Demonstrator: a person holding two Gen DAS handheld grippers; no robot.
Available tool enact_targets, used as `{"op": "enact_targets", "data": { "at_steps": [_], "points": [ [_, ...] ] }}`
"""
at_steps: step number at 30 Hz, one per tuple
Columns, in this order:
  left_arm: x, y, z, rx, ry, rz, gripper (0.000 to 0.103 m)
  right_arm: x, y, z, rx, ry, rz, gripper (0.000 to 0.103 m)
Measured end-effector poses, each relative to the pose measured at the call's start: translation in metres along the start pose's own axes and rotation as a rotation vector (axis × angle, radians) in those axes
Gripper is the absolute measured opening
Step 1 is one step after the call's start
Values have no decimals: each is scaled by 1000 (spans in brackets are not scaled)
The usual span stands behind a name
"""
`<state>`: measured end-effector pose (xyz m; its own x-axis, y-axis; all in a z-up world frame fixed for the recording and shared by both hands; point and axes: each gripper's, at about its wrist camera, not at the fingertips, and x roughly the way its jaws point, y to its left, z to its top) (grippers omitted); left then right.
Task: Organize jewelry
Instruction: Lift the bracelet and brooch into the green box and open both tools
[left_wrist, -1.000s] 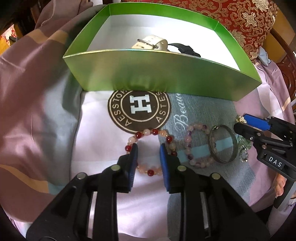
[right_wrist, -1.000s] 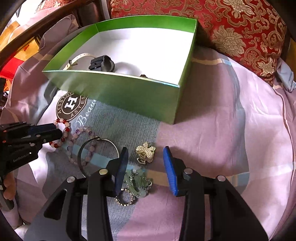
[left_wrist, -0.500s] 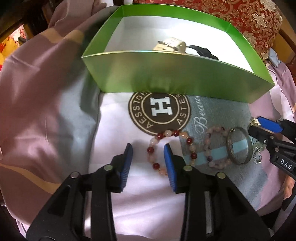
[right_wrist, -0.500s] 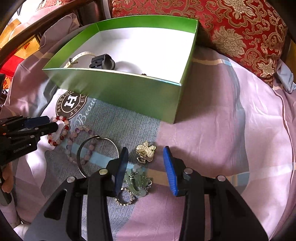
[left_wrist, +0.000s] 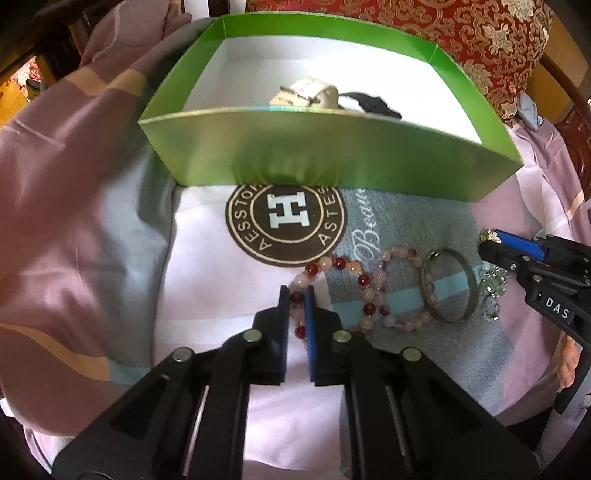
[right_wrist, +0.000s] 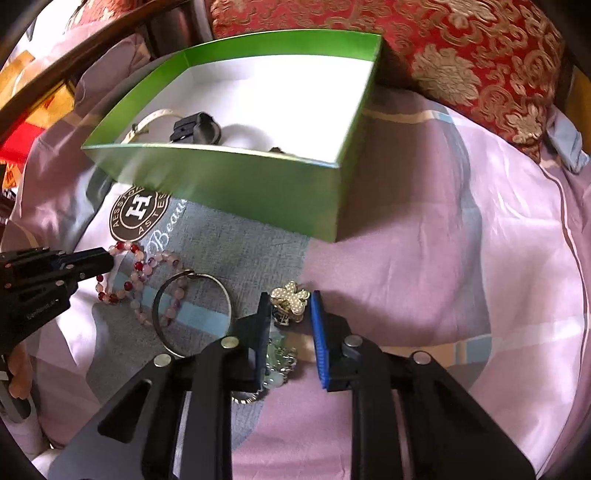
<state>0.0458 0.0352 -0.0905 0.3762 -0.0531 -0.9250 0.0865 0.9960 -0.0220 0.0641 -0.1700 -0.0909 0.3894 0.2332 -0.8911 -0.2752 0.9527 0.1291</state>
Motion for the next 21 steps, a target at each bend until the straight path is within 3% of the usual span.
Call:
{"op": "enact_targets", "data": {
  "at_steps": [15, 21],
  "points": [
    [-90, 4, 30, 19, -194, -51, 8, -61, 0, 20, 13, -140, 57, 22],
    [-114, 6, 70, 20, -290, -51, 8, -75, 7, 50, 19, -206, 68, 22]
  ]
}}
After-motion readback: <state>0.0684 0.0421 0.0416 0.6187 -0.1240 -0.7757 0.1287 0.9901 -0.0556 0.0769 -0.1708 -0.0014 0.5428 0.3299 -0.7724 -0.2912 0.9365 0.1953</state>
